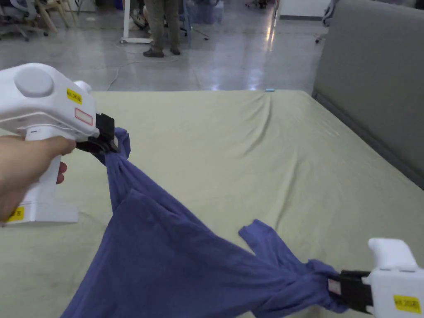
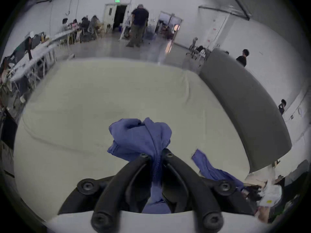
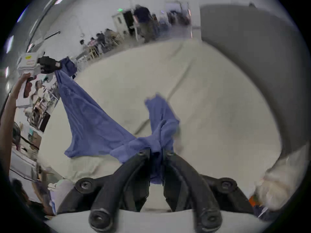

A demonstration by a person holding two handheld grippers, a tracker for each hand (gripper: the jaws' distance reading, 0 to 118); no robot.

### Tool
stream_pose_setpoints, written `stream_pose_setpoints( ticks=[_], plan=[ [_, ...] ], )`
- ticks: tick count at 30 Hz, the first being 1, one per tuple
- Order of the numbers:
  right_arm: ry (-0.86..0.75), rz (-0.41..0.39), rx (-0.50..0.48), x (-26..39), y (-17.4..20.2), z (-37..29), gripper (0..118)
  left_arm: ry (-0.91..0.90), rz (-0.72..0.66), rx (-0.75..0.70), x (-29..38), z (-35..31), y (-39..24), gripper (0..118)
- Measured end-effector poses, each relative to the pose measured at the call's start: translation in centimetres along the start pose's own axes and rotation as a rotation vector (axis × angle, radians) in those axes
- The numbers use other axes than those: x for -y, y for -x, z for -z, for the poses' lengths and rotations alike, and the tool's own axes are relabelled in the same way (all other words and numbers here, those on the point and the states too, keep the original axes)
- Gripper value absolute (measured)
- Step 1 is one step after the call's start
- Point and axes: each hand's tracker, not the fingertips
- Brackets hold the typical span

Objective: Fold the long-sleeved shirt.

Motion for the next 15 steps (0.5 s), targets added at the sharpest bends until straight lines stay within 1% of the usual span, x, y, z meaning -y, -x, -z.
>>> stream_pose_setpoints(
  ticks=[2, 4, 5, 8, 9, 10, 12, 15],
  plan=[
    [-0.072, -0.06, 0.007, -4.6, -0.1, -2.3, 9, -0.076, 0.021, -0.017, -2.6, -4.1, -0.4, 2],
    [-0.142, -0.103, 0.01, -9.3, 0.1, -4.5, 9, -0.17, 0.04, -0.042, -5.3, -8.0, -0.3, 2],
    [-0.177, -0.132, 0.012, -11.6, 0.7, -5.9, 9, -0.2, 0.042, -0.049, -6.6, -9.7, -0.2, 2],
    [-0.255, -0.226, 0.03, -18.9, 1.9, -8.1, 9, -0.289, 0.01, -0.034, -10.1, -14.0, -0.6, 2],
    [-0.274, -0.241, 0.047, -21.2, 2.3, -8.5, 9, -0.327, -0.001, -0.041, -11.2, -15.1, -0.5, 2],
    [-0.28, -0.252, 0.049, -23.2, 2.7, -8.8, 9, -0.363, -0.01, -0.048, -12.2, -16.0, -0.5, 2],
    [-0.281, -0.235, 0.028, -27.3, 3.2, -9.3, 9, -0.364, -0.007, -0.071, -14.4, -17.3, -0.5, 2],
    [-0.289, -0.231, 0.002, -33.1, 4.0, -9.2, 9, -0.424, -0.036, -0.106, -17.4, -18.4, -0.2, 2]
  ],
)
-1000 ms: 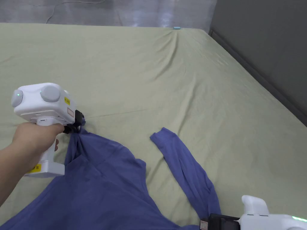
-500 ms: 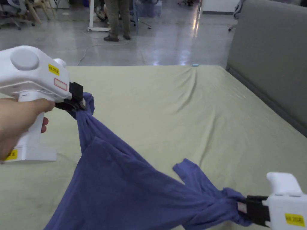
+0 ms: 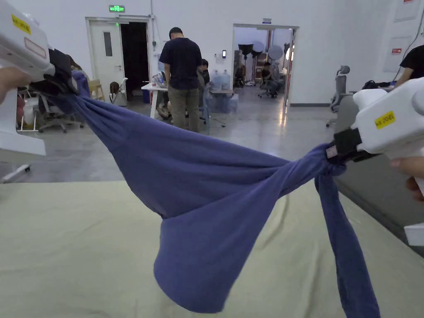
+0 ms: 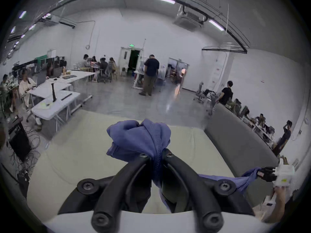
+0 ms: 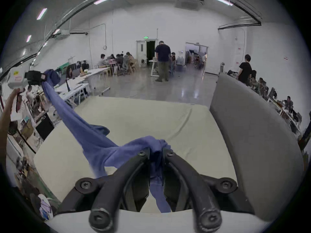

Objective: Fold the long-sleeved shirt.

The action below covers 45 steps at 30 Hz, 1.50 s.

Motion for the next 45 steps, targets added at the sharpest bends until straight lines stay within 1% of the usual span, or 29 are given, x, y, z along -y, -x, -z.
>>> stream_pose_setpoints(
  ticks=[2, 3, 6, 7, 9, 13, 16, 19, 21, 25, 28, 29, 30, 31, 32, 33, 34, 35, 36, 37, 38, 39, 40, 42, 43, 45],
  plan=[
    [0.001, 0.001, -0.002, -3.2, -0.3, 1.4, 9, -0.015, -0.009, -0.015, -1.6, 0.5, 0.2, 2],
    [-0.004, 0.0, 0.01, -4.7, -0.3, 2.0, 9, -0.046, -0.041, -0.027, -2.2, 0.9, 0.4, 2],
    [-0.025, 0.002, 0.051, -8.4, -0.3, 3.5, 9, -0.056, -0.114, -0.016, -3.5, 2.3, 1.1, 2],
    [-0.03, 0.011, 0.062, -9.3, -0.4, 3.8, 9, -0.055, -0.113, -0.019, -5.0, 3.8, 2.4, 2],
    [-0.036, 0.017, 0.083, -10.9, -0.7, 4.9, 9, -0.076, -0.104, -0.027, -5.4, 5.1, 2.6, 2],
    [-0.005, 0.031, 0.125, -11.9, -1.5, 7.5, 9, -0.088, -0.115, -0.01, -5.1, 7.7, 3.1, 2],
    [0.012, 0.044, 0.133, -11.3, -2.1, 9.7, 9, -0.071, -0.128, -0.018, -4.3, 10.0, 3.6, 2],
    [0.024, 0.024, 0.132, -9.3, -2.0, 12.5, 9, -0.061, -0.144, 0.007, -3.0, 12.0, 4.5, 2],
    [0.064, -0.004, 0.116, -6.9, -2.0, 14.9, 9, -0.045, -0.137, 0.011, -1.1, 13.5, 5.0, 2],
    [0.192, -0.019, 0.102, 1.7, -1.3, 20.1, 9, 0.15, -0.086, -0.003, 6.1, 16.9, 6.7, 2],
    [0.284, -0.008, 0.068, 10.7, -0.4, 22.6, 9, 0.31, -0.047, -0.033, 14.0, 18.3, 8.6, 2],
    [0.319, -0.01, 0.057, 13.9, 0.1, 22.9, 9, 0.357, -0.053, -0.031, 16.9, 18.3, 9.5, 2],
    [0.337, -0.014, 0.04, 17.1, 0.6, 22.8, 9, 0.414, -0.039, -0.032, 19.8, 17.8, 10.3, 2],
    [0.356, -0.016, 0.024, 19.8, 1.0, 22.8, 9, 0.424, -0.047, -0.047, 22.6, 17.0, 10.9, 2],
    [0.381, -0.035, 0.004, 22.8, 1.6, 22.1, 9, 0.471, -0.061, -0.077, 25.6, 16.2, 11.7, 2],
    [0.384, -0.028, 0.0, 24.9, 2.1, 21.4, 9, 0.53, -0.064, -0.07, 27.7, 15.4, 12.4, 2],
    [0.404, -0.029, -0.022, 27.0, 2.2, 20.8, 9, 0.545, -0.106, -0.065, 30.0, 14.3, 13.1, 2],
    [0.411, -0.03, -0.038, 28.8, 2.8, 19.6, 9, 0.578, -0.117, -0.076, 31.9, 12.7, 13.2, 2],
    [0.431, -0.039, -0.069, 30.7, 3.4, 18.5, 9, 0.593, -0.115, -0.067, 33.8, 11.1, 13.6, 2],
    [0.452, -0.059, -0.076, 32.2, 4.0, 17.4, 9, 0.588, -0.11, -0.07, 35.3, 9.8, 14.0, 2],
    [0.456, -0.077, -0.063, 33.8, 4.7, 15.9, 9, 0.61, -0.065, -0.082, 37.1, 8.2, 14.2, 2],
    [0.478, -0.074, -0.085, 35.3, 5.2, 14.8, 9, 0.639, -0.048, -0.102, 38.6, 6.5, 14.4, 2],
    [0.505, -0.077, -0.115, 36.6, 5.6, 13.8, 9, 0.652, -0.069, -0.107, 40.2, 5.2, 15.0, 2],
    [0.508, -0.104, -0.115, 39.0, 6.9, 11.8, 9, 0.695, -0.164, -0.12, 43.4, 2.7, 16.7, 2],
    [0.521, -0.133, -0.109, 39.9, 7.5, 10.9, 9, 0.707, -0.217, -0.12, 44.6, 1.5, 17.3, 2],
    [0.532, -0.179, -0.105, 41.7, 8.5, 9.4, 9, 0.718, -0.234, -0.146, 47.0, -0.8, 18.4, 2]
  ],
)
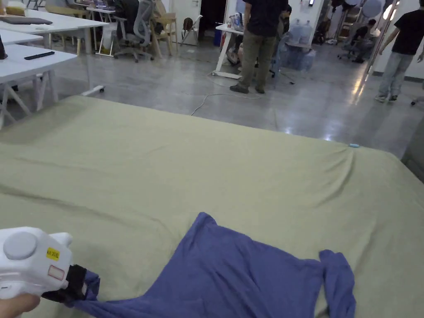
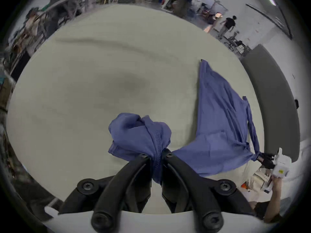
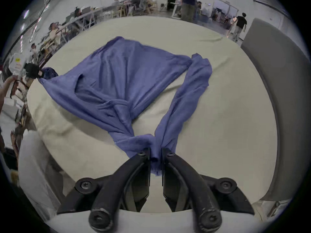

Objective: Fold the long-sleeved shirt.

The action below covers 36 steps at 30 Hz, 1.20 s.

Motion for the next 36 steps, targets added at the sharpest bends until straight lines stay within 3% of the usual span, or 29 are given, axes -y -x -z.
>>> stream_pose_setpoints(
  ticks=[2, 3, 6, 11, 13, 14, 16, 17, 19, 20, 23, 24, 25, 26, 27, 28, 29, 30, 32, 33, 34, 35, 36],
  plan=[
    [0.021, -0.008, -0.006, 1.9, 1.4, -0.1, 7, 0.005, -0.013, 0.001, 2.4, -0.2, 1.8, 2],
    [0.04, -0.013, -0.008, 2.8, 1.9, 0.2, 1, 0.014, -0.037, 0.009, 3.6, -0.1, 2.9, 2],
    [0.165, -0.056, 0.053, 5.6, 3.3, 2.2, 0, 0.032, -0.125, 0.013, 6.2, 0.8, 5.4, 2],
    [0.15, 0.082, -0.014, 7.6, 2.6, 3.7, 0, 0.047, -0.146, 0.002, 8.1, 2.6, 6.8, 3],
    [0.162, 0.124, -0.028, 7.1, 2.2, 3.1, 0, 0.014, -0.185, 0.01, 8.3, 2.6, 6.6, 13],
    [0.16, 0.142, -0.041, 6.9, 2.0, 2.8, 8, 0.01, -0.203, 0.01, 8.3, 2.5, 6.5, 26],
    [0.159, 0.146, -0.05, 6.2, 1.7, 1.6, 23, -0.025, -0.242, 0.035, 8.4, 1.6, 6.4, 38],
    [0.157, 0.142, -0.006, 5.9, 1.8, 0.6, 34, -0.043, -0.25, 0.023, 8.5, 0.5, 5.8, 45],
    [0.103, 0.121, 0.048, 5.6, 2.0, -2.1, 111, -0.123, -0.188, -0.048, 9.2, -2.5, 4.4, 94],
    [0.041, 0.124, 0.032, 5.6, 2.0, -3.9, 117, -0.203, -0.142, -0.076, 10.2, -4.4, 3.4, 102],
    [-0.06, 0.226, -0.019, 6.0, 1.9, -7.5, 116, -0.33, -0.035, -0.103, 13.2, -7.5, 1.0, 103],
    [-0.067, 0.253, -0.057, 6.0, 2.1, -8.0, 116, -0.298, -0.02, -0.102, 14.2, -7.7, 0.2, 102],
    [-0.047, 0.273, -0.118, 5.9, 2.3, -8.3, 104, -0.197, -0.002, -0.118, 15.1, -7.3, -0.7, 96],
    [-0.048, 0.301, -0.174, 6.1, 2.4, -8.4, 72, -0.095, 0.014, -0.147, 15.3, -5.8, -0.6, 70],
    [-0.04, 0.321, -0.202, 6.0, 2.5, -8.0, 23, -0.05, 0.039, -0.107, 15.9, -4.8, -1.5, 16],
    [-0.038, 0.302, -0.176, 5.8, 2.9, -7.4, 0, -0.041, 0.045, -0.047, 16.2, -4.1, -2.1, 0],
    [-0.059, 0.278, -0.16, 5.5, 3.7, -6.9, 0, -0.079, 0.018, -0.024, 16.3, -3.5, -2.8, 0],
    [-0.039, 0.204, -0.104, 5.2, 4.1, -6.3, 0, -0.072, 0.023, -0.021, 15.8, -2.9, -3.5, 0],
    [-0.009, 0.172, -0.107, 4.8, 4.5, -5.5, 0, -0.124, 0.018, 0.017, 13.9, -2.2, -4.8, 0],
    [-0.015, 0.184, -0.122, 4.3, 4.9, -4.9, 0, -0.174, -0.009, 0.008, 12.6, -1.8, -5.3, 12],
    [-0.018, 0.186, -0.14, 4.0, 4.9, -4.7, 0, -0.204, -0.02, -0.023, 11.8, -1.2, -6.3, 68],
    [-0.022, 0.186, -0.159, 3.6, 4.9, -4.6, 0, -0.207, -0.01, -0.06, 10.6, -0.1, -6.8, 109],
    [-0.024, 0.18, -0.164, 3.0, 5.1, -4.4, 0, -0.18, 0.012, -0.093, 9.5, 1.6, -7.2, 118]
  ],
)
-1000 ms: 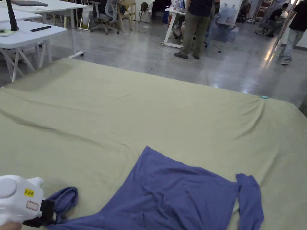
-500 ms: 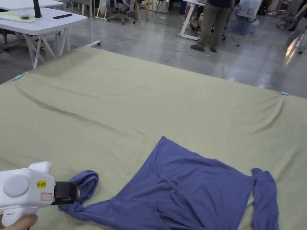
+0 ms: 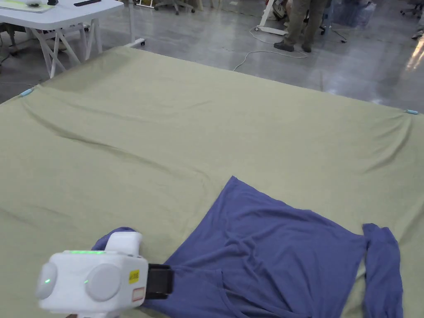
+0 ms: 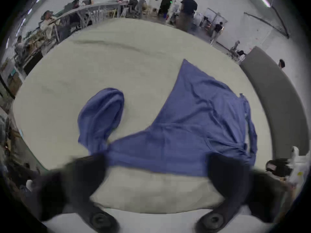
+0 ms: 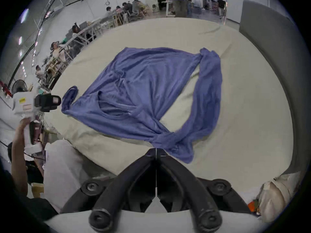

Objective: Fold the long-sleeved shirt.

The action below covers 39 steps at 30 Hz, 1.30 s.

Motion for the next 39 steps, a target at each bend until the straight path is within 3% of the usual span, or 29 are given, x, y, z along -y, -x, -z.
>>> stream_pose_setpoints(
  ticks=[3, 4, 5, 6, 7, 8, 11, 12, 13, 14, 15, 16, 17, 18, 22, 24, 26, 27, 28, 29, 30, 31, 32, 33, 39],
  plan=[
    [0.002, -0.043, -0.008, -1.9, 0.5, 0.6, 0, 0.094, 0.037, -0.063, -0.5, 5.5, -1.6, 118],
    [0.004, -0.059, -0.008, -2.7, 0.5, 0.8, 0, 0.165, 0.032, -0.076, -0.4, 7.4, -1.7, 113],
    [0.008, -0.077, -0.003, -4.1, 1.1, 1.3, 0, 0.239, 0.04, -0.068, -0.3, 9.4, -1.7, 98],
    [0.012, -0.101, 0.001, -5.6, 1.2, 1.6, 0, 0.288, 0.064, -0.07, 0.2, 10.2, -1.4, 94],
    [0.013, -0.134, 0.007, -7.2, 1.5, 1.8, 0, 0.298, 0.124, -0.173, 0.2, 10.8, -1.7, 82],
    [0.009, -0.177, 0.012, -9.2, 2.2, 2.1, 0, 0.246, 0.111, -0.123, -0.1, 9.6, -1.9, 49],
    [-0.057, -0.271, 0.014, -16.4, 4.7, 3.6, 0, 0.185, 0.264, -0.079, 0.0, 7.0, -2.1, 18],
    [-0.088, -0.295, -0.013, -19.1, 5.7, 4.6, 0, 0.219, 0.207, -0.014, -0.1, 6.6, -1.8, 4],
    [-0.116, -0.313, -0.047, -21.9, 7.2, 6.0, 5, 0.24, 0.184, 0.016, 0.0, 6.4, -1.5, 4],
    [-0.147, -0.328, -0.078, -24.7, 8.4, 7.7, 37, 0.237, 0.18, 0.034, 0.1, 5.7, -1.1, 3],
    [-0.153, -0.337, -0.082, -27.5, 9.7, 10.3, 83, 0.225, 0.169, 0.053, 0.4, 5.3, -0.7, 3],
    [-0.129, -0.339, -0.06, -29.8, 10.9, 12.9, 118, 0.221, 0.144, 0.08, 0.5, 4.8, -0.3, 4],
    [-0.148, -0.322, -0.101, -31.8, 12.1, 15.4, 115, 0.221, 0.112, 0.118, 0.6, 4.3, 0.3, 4],
    [-0.051, -0.364, -0.081, -33.8, 12.8, 18.2, 115, 0.215, 0.093, 0.147, 0.5, 3.5, 0.5, 4],
    [0.133, -0.249, -0.052, -38.4, 15.9, 29.0, 115, 0.211, 0.118, 0.153, 0.7, 2.1, 0.9, 3],
    [0.186, -0.243, 0.004, -38.5, 16.7, 31.8, 113, 0.213, 0.126, 0.158, 0.9, 1.7, 1.1, 4],
    [0.256, -0.247, -0.005, -37.6, 17.1, 32.7, 82, 0.212, 0.136, 0.159, 1.1, 1.7, 1.1, 3],
    [0.264, -0.279, 0.051, -36.8, 17.4, 32.8, 74, 0.214, 0.141, 0.158, 1.3, 1.7, 1.3, 3],
    [0.208, -0.387, 0.147, -36.4, 17.6, 31.9, 57, 0.214, 0.142, 0.16, 1.5, 1.7, 1.5, 4],
    [0.176, -0.416, 0.098, -36.2, 18.6, 31.0, 14, 0.207, 0.139, 0.162, 1.7, 1.7, 1.8, 4],
    [0.194, -0.406, 0.084, -36.1, 18.5, 30.1, 0, 0.202, 0.131, 0.162, 1.5, 1.7, 1.9, 4],
    [0.198, -0.411, 0.085, -35.6, 18.4, 29.2, 0, 0.193, 0.121, 0.159, 1.6, 1.3, 2.1, 4],
    [0.126, -0.466, 0.105, -35.1, 18.2, 27.2, 0, 0.175, 0.117, 0.153, 1.5, 0.8, 2.3, 3],
    [0.093, -0.471, 0.062, -34.8, 17.7, 24.2, 0, 0.156, 0.124, 0.146, 1.4, 0.0, 2.5, 3],
    [-0.196, -0.356, -0.039, -30.2, 10.1, 5.2, 0, -0.095, 0.186, 0.123, -1.2, -7.9, 2.1, 3]
  ],
)
